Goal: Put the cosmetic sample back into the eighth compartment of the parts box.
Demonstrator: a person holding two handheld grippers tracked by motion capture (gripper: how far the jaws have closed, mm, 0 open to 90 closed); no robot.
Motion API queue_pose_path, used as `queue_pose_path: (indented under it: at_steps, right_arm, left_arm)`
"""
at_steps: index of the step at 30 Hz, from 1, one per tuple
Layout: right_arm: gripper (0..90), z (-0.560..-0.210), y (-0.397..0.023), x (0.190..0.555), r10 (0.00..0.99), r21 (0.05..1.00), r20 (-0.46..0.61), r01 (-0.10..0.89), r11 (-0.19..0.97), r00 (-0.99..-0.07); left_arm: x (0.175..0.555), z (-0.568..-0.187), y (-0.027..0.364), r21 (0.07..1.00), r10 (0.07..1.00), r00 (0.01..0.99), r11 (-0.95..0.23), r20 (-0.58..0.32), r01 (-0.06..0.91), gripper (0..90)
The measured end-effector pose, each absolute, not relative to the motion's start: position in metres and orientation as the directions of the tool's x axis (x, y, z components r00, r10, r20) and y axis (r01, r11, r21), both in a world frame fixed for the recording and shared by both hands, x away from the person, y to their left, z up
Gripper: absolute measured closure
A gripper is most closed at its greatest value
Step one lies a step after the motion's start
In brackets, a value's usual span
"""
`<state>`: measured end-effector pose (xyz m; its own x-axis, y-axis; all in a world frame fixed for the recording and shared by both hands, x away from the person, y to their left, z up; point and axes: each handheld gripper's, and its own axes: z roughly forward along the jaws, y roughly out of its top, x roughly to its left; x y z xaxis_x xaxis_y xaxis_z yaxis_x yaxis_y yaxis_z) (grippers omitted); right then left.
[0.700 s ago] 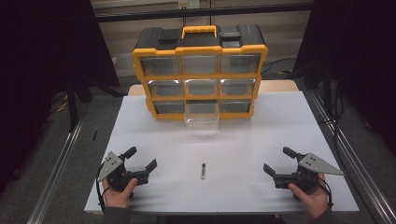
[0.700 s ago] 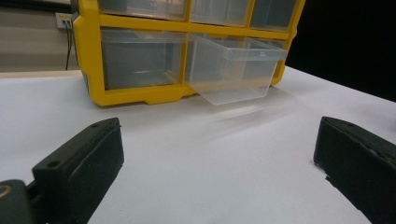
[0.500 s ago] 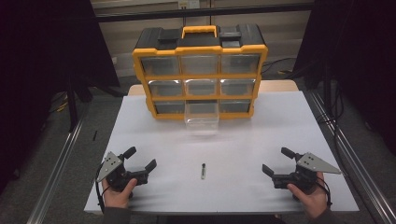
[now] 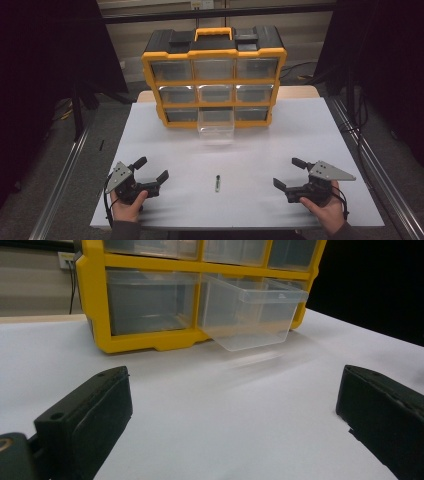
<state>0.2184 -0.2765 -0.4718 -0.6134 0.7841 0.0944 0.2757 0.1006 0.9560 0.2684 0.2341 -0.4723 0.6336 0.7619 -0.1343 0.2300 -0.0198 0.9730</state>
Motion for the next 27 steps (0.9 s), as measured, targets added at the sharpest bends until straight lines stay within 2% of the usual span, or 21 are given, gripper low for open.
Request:
queue_pose_path:
  at_steps: [27]
  right_arm:
    - [1.6, -0.469, -0.231, 0.233, 0.692, 0.939, 0.095, 0.296, 0.176, -0.715]
  left_arm:
    - [0.269, -0.472, 0.235, 0.972, 0.758, 0.64, -0.034, -0.126, 0.232, 1.5]
